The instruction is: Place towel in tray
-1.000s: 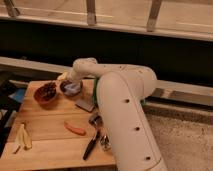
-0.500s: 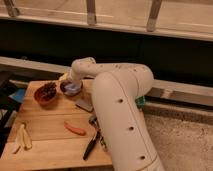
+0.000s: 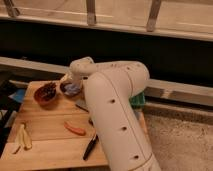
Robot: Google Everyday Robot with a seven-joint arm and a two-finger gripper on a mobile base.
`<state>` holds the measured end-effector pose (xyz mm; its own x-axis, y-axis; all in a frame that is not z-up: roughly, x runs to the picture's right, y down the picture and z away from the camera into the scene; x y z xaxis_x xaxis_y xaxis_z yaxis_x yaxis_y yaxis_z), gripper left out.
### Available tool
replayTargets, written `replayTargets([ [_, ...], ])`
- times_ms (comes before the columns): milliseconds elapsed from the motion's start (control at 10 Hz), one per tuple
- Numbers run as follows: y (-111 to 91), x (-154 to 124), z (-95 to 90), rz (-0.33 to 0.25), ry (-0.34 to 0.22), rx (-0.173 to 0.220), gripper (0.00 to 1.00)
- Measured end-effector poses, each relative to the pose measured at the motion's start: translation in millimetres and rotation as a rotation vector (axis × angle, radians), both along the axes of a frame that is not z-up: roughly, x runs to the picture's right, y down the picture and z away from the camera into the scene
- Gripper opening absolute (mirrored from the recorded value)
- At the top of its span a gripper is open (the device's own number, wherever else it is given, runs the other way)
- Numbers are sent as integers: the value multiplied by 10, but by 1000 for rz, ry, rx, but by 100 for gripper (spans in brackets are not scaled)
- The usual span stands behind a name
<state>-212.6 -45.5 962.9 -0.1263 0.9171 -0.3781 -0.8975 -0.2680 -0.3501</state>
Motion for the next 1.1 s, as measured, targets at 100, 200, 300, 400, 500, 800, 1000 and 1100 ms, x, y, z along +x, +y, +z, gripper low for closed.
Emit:
replayTargets([
  [100,29,-34,38,-9,4,-5,80],
  [200,39,-44,62,-12,6,-8,80],
  [300,90,-93,125,-24,2,-20,77],
  [400,107,-126,127,-25,-4,-23,69],
  [500,121,-134,132,-21,-12,-28,55],
  [800,133,-140,131,-4,-28,-35,27],
  [1000,135,-155,111,13,-43,-37,7],
  [1100,112,-157,78,30,-56,-35,1],
])
